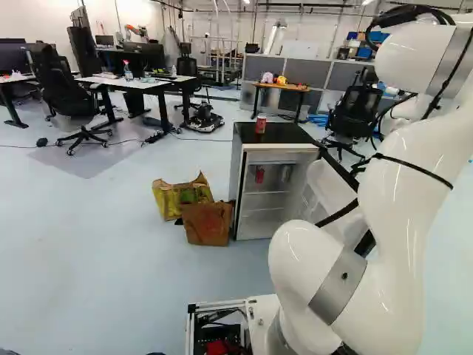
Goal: Grab a drink from the fridge
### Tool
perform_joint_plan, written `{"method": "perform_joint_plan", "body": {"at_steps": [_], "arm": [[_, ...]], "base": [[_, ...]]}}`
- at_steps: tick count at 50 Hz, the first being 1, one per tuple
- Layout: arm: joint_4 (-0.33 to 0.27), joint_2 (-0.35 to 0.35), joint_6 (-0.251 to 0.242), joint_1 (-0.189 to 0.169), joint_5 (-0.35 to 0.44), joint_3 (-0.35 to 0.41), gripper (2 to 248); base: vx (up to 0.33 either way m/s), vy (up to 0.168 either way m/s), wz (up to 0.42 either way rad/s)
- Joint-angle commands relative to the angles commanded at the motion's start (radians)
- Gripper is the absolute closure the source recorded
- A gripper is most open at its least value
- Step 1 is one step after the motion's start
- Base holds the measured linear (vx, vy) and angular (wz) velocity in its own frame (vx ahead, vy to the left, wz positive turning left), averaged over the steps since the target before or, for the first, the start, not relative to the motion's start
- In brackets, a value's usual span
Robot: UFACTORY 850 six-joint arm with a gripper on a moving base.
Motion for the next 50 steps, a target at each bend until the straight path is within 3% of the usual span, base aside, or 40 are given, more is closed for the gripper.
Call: {"method": "perform_joint_plan", "body": {"at_steps": [50], "arm": [[-0.008,0.131,0.000,0.055,-0.018,0.189,3]], "base": [[0.000,0.000,0.000]]}}
